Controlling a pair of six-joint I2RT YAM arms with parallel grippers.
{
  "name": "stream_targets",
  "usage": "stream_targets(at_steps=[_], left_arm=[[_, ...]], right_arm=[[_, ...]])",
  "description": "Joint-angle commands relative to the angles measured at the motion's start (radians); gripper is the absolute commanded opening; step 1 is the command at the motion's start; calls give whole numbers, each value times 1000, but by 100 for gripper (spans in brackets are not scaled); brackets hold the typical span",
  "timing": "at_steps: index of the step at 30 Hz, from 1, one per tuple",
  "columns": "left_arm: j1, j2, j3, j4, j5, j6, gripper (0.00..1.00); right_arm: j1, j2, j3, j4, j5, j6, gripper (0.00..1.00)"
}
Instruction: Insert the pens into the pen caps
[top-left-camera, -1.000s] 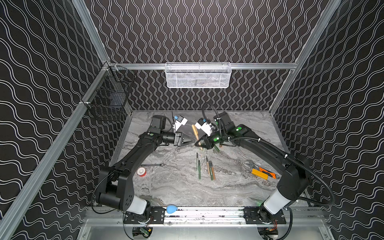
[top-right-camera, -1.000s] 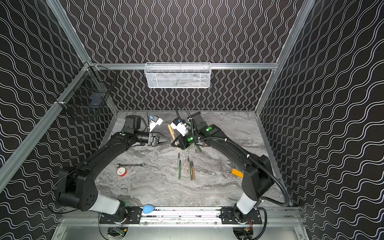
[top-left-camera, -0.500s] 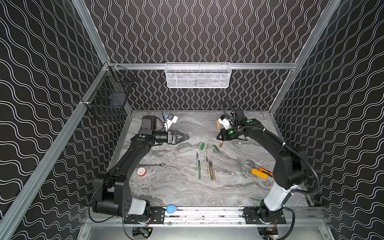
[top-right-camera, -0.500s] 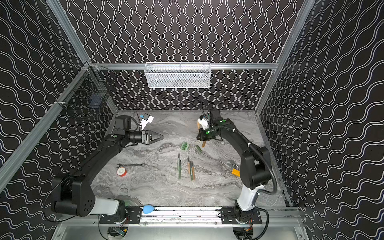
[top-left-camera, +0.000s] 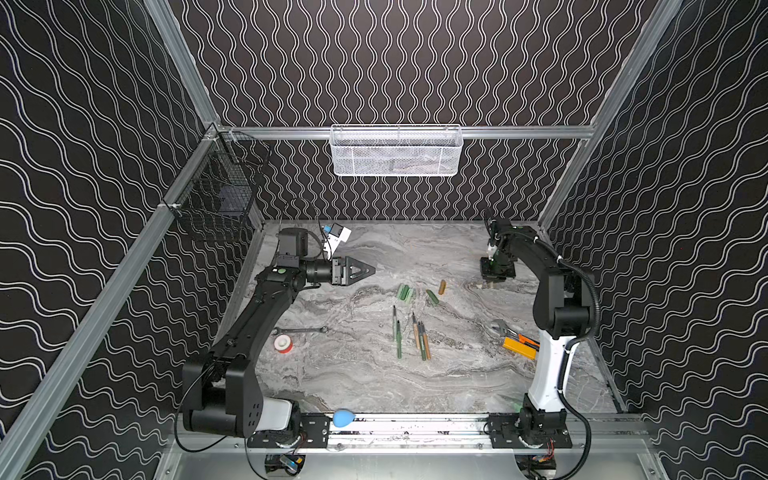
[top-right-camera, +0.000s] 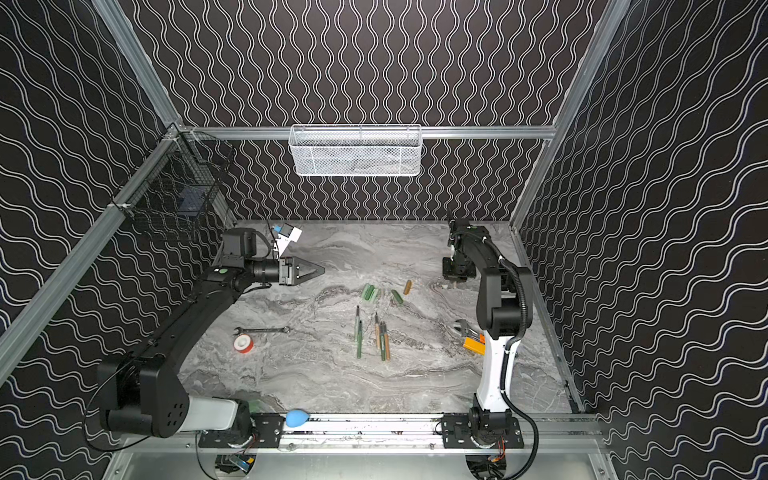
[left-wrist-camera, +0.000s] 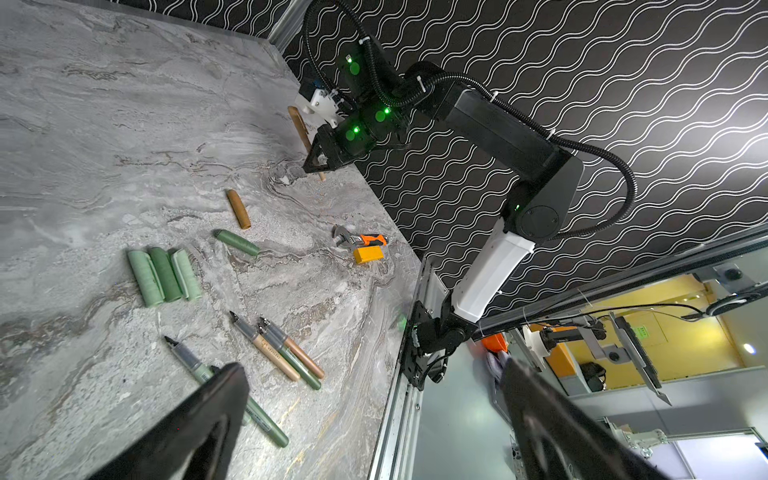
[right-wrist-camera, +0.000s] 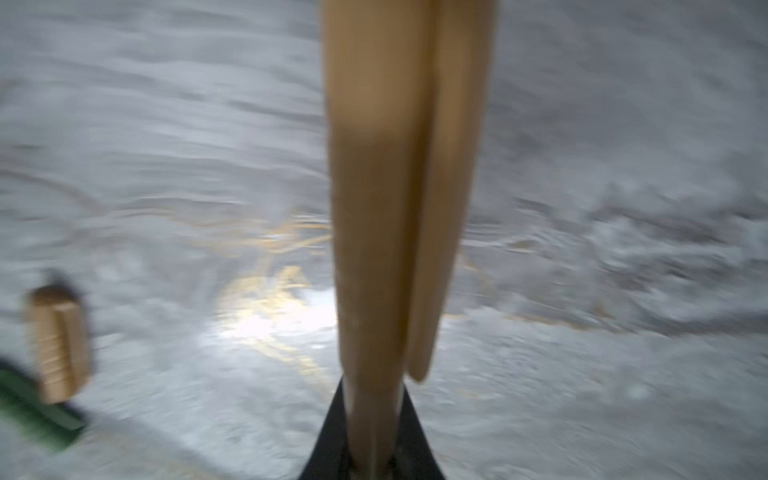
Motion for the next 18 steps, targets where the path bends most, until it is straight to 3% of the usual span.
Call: stream_targets(at_steps=[1,7,18], left_arm=[[2,1,8,20,-6,1,99],[1,22,12,53,6,-21,99],[1,24,7,45,10,-14,99]], right_arm=[[1,14,-2,-38,91,-15,10],[1,32,-16,-31,128,-18,13],[2,56,-7,-31,98,-16,29]])
